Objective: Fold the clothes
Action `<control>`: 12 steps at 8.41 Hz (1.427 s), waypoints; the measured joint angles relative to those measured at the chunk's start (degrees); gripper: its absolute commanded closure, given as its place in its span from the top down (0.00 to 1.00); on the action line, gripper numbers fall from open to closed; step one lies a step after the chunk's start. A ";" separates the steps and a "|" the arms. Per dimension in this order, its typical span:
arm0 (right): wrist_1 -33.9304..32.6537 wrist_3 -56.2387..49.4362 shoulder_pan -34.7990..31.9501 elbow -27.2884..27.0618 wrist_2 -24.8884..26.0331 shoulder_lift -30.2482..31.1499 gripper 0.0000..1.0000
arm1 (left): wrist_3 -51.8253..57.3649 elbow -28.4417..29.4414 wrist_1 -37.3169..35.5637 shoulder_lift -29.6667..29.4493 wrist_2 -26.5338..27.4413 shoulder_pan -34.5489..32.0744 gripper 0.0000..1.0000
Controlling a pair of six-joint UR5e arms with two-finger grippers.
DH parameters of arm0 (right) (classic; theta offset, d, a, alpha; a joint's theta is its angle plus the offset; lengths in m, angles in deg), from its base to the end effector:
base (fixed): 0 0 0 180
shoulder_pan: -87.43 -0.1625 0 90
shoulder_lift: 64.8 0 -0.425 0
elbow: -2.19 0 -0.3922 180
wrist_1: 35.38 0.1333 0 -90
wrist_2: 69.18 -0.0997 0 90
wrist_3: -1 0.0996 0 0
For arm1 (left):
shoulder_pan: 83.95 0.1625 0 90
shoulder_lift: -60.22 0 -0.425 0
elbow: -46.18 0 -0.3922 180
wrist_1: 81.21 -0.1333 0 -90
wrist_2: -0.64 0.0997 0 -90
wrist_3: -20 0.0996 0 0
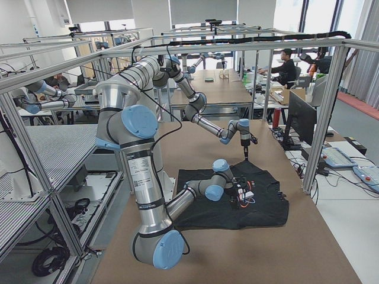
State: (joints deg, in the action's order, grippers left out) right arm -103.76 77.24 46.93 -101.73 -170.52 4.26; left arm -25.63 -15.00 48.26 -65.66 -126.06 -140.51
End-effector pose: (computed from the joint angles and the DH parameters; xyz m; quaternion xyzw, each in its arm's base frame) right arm -0.3901 -0.4828 0.3061 0.1373 -0.4587 0.1572 0.8637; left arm 0.3599 -0.6789 0.4412 0.1050 0.4617 0.0311 0.8802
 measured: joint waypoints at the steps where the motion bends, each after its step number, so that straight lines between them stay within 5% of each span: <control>1: 0.00 0.03 0.09 -0.03 0.00 0.01 0.95 | 0.21 0.47 0.39 0.03 0.27 0.02 0.41; 2: 0.00 0.04 0.12 -0.05 0.00 0.01 0.95 | 0.30 0.63 0.58 0.11 0.53 0.04 0.41; 4: 0.00 0.05 0.16 -0.05 0.00 0.02 0.95 | 0.25 0.58 0.74 0.35 0.71 0.12 0.04; 8: 0.06 0.13 0.21 -0.13 0.00 0.08 0.95 | -2.24 0.01 0.68 0.04 0.70 0.54 0.00; 12: 0.12 0.14 0.44 -0.18 0.00 0.11 0.95 | -13.49 -8.50 0.08 -2.08 1.30 1.07 0.00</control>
State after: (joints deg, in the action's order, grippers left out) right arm -103.63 77.38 47.37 -101.91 -170.52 4.37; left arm -39.12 -23.50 48.34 -67.75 -124.75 -139.44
